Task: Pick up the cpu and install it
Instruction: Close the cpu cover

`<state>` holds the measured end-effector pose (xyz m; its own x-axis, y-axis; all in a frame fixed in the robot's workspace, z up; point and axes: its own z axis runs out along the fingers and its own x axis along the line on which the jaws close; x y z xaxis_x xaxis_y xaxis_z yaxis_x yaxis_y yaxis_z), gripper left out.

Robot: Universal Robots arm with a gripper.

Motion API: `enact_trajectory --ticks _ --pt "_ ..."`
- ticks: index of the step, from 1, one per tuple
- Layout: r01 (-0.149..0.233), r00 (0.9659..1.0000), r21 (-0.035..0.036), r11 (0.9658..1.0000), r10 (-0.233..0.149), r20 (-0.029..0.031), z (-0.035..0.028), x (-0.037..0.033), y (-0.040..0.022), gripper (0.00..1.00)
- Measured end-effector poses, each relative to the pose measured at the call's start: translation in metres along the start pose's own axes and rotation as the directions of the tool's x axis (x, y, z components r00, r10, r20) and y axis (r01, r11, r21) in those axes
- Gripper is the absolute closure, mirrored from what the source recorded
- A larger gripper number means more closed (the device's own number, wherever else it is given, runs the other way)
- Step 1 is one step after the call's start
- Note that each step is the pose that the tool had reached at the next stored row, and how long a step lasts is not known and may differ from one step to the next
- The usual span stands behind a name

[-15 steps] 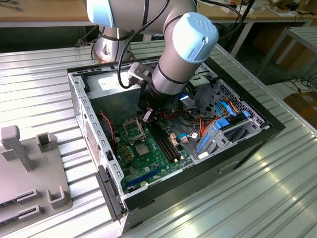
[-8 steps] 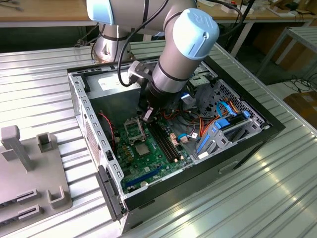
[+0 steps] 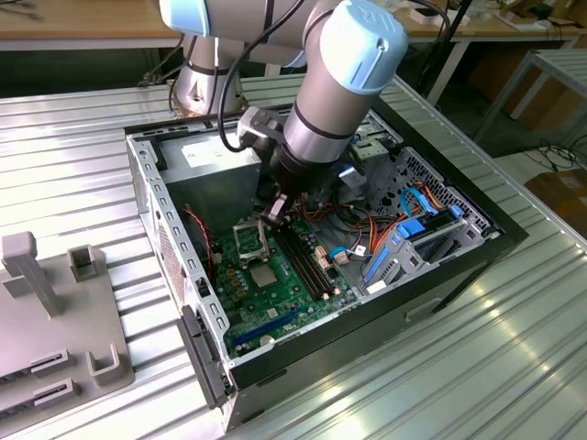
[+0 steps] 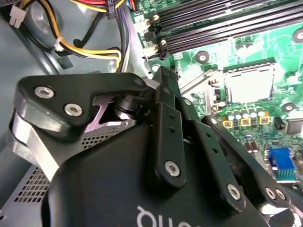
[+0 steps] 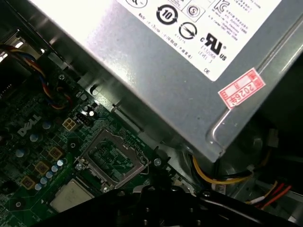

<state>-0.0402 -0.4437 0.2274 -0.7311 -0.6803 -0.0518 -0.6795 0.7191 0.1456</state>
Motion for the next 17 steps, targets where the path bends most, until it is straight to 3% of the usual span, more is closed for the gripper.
enact_trajectory --ticks 6,8,9,14,17 --pt "-0.002 0.9997 0.0257 0.9997 0.003 -0.0245 -0.0068 -0.0002 0.0009 0.89" --pt "-0.003 0.9988 0.0511 0.9987 0.006 -0.0481 -0.0134 -0.0003 0.0016 0.89" --pt "-0.003 0.9986 0.0553 0.9985 0.006 -0.052 -0.0147 -0.0004 0.0017 0.89" --pt "-0.004 0.998 0.0677 0.9977 0.008 -0.0633 -0.0187 -0.0005 0.0022 0.89" --pt "-0.003 0.9978 0.0698 0.9976 0.007 -0.0655 -0.0199 -0.0005 0.0024 0.89"
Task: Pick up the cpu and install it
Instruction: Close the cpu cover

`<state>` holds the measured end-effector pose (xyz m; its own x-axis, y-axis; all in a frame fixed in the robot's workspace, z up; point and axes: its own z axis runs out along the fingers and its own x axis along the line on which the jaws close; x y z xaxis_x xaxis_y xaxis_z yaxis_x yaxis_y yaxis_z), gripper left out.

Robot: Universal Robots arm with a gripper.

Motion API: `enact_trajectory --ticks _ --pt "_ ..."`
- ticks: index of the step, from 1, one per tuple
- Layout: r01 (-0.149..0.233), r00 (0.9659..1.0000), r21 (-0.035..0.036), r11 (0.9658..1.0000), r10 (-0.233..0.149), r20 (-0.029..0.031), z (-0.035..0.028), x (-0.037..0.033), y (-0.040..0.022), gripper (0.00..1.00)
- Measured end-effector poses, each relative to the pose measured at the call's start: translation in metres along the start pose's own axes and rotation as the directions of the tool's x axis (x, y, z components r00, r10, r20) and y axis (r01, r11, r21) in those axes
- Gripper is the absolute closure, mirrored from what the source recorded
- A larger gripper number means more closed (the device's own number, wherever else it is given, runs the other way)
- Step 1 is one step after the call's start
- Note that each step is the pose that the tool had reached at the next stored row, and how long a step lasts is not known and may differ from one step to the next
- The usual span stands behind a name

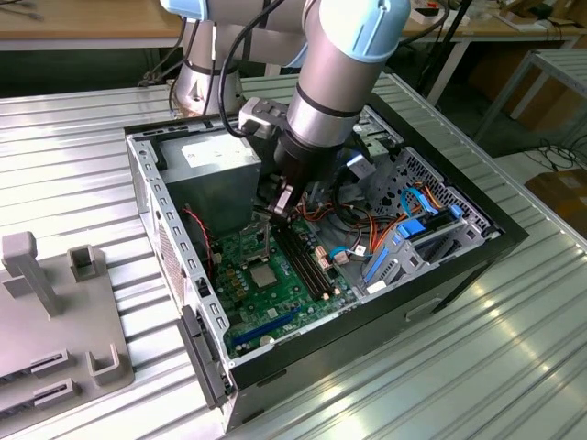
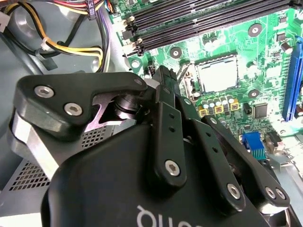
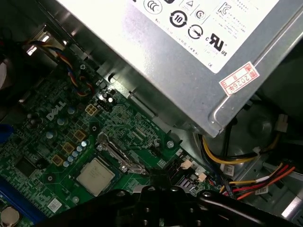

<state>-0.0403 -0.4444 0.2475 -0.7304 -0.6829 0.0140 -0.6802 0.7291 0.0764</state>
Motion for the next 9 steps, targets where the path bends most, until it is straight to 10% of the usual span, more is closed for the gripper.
enact_trajectory --ticks 9 --pt "0.024 0.9997 0.0005 0.9997 -0.024 -0.0022 -0.0021 0.0013 0.0013 0.89"
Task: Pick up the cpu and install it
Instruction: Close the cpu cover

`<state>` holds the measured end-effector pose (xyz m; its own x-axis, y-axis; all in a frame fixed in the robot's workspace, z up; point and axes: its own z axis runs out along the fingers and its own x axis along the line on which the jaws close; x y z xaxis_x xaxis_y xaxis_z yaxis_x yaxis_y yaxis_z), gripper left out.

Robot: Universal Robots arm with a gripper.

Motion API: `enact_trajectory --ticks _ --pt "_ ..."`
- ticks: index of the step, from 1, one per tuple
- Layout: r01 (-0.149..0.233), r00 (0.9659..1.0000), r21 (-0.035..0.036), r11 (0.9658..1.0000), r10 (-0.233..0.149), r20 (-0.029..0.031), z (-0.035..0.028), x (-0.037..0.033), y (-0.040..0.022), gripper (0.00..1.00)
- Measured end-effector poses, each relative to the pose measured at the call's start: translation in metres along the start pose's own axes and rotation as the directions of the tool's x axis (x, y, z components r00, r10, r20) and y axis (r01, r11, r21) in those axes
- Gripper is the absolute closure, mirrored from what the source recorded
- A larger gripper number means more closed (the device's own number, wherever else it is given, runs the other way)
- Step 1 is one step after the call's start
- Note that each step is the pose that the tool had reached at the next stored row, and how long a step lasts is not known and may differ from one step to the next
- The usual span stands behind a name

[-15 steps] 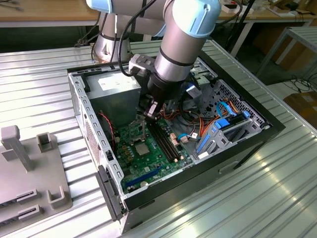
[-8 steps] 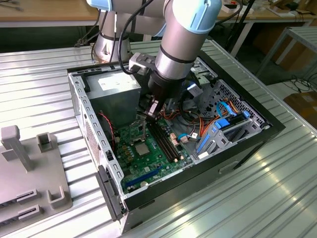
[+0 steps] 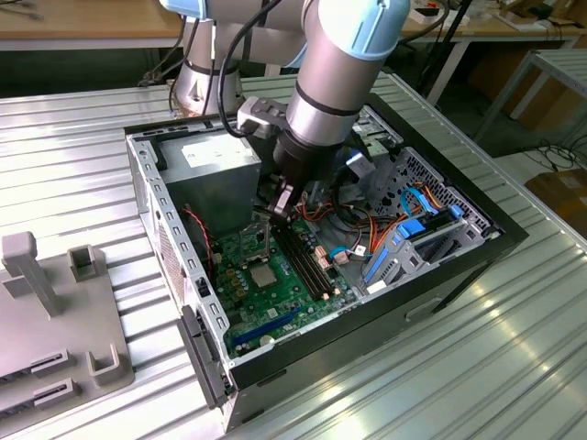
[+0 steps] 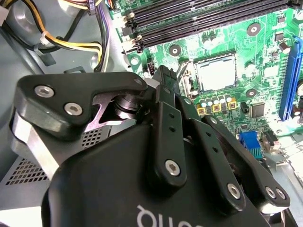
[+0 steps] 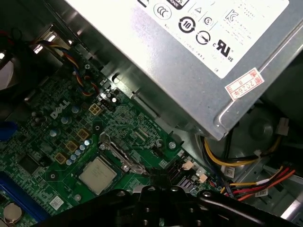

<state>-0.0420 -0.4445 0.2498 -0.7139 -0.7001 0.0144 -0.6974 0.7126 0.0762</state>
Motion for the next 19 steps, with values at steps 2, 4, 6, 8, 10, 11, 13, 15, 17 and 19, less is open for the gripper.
enact_trajectory --ticks 2,4,6,8,10,11,13,15,17,19 --pt "0.004 1.0 0.0 1.0 -0.004 -0.0002 -0.0005 0.0001 0.0001 0.89" --pt "0.008 1.0 0.0001 1.0 -0.008 -0.0005 -0.0011 0.0003 0.0004 0.89" --pt "0.012 0.9999 0.0001 0.9999 -0.012 -0.0008 -0.0015 0.0004 0.0005 0.89" --pt "0.016 0.9999 0.0002 0.9999 -0.016 -0.0011 -0.0021 0.0006 0.0007 0.89" --pt "0.022 0.9997 0.0003 0.9997 -0.022 -0.0015 -0.0027 0.0008 0.0009 0.89" --pt "0.025 0.9997 0.0003 0.9997 -0.025 -0.0017 -0.0029 0.0009 0.001 0.89" --pt "0.031 0.9995 0.0004 0.9995 -0.031 -0.0022 -0.0037 0.0011 0.0013 0.89" --pt "0.038 0.9993 0.0005 0.9993 -0.038 -0.0027 -0.0043 0.0013 0.0016 0.89" --pt "0.044 0.999 0.0005 0.9991 -0.044 -0.0033 -0.0049 0.0015 0.0017 0.89" --pt "0.049 0.9988 0.0006 0.9988 -0.049 -0.0036 -0.0054 0.0016 0.0019 0.89"
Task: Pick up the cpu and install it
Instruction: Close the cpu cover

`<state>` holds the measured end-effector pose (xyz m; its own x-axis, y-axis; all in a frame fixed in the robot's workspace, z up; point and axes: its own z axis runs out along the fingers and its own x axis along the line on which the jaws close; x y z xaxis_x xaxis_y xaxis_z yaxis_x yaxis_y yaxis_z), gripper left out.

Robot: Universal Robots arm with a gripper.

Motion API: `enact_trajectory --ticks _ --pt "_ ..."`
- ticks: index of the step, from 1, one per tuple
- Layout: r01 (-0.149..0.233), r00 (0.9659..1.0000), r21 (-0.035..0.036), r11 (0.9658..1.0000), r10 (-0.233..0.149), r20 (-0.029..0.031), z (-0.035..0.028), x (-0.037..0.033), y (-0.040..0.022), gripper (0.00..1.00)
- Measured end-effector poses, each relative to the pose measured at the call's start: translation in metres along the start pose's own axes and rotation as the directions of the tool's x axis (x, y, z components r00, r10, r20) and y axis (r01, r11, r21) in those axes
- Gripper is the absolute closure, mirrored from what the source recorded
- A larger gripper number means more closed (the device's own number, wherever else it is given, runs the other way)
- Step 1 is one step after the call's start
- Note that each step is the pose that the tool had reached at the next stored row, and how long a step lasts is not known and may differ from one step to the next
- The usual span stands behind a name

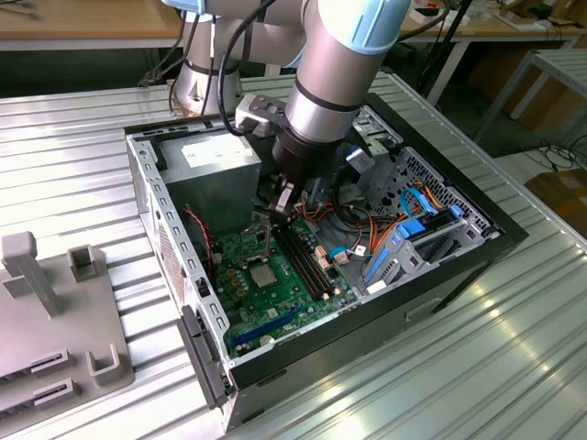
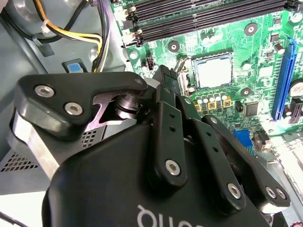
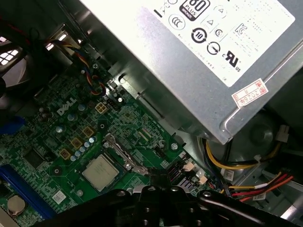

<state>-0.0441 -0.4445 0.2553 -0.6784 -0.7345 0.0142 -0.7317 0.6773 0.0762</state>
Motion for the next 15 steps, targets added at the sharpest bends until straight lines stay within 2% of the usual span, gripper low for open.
enact_trajectory --ticks 8,15 --pt "0.036 0.9994 0.0005 0.9994 -0.036 -0.0028 -0.0035 0.0002 0.0004 0.89" --pt "0.074 0.9973 0.0009 0.9973 -0.074 -0.0057 -0.005 0.0004 0.0007 0.89"
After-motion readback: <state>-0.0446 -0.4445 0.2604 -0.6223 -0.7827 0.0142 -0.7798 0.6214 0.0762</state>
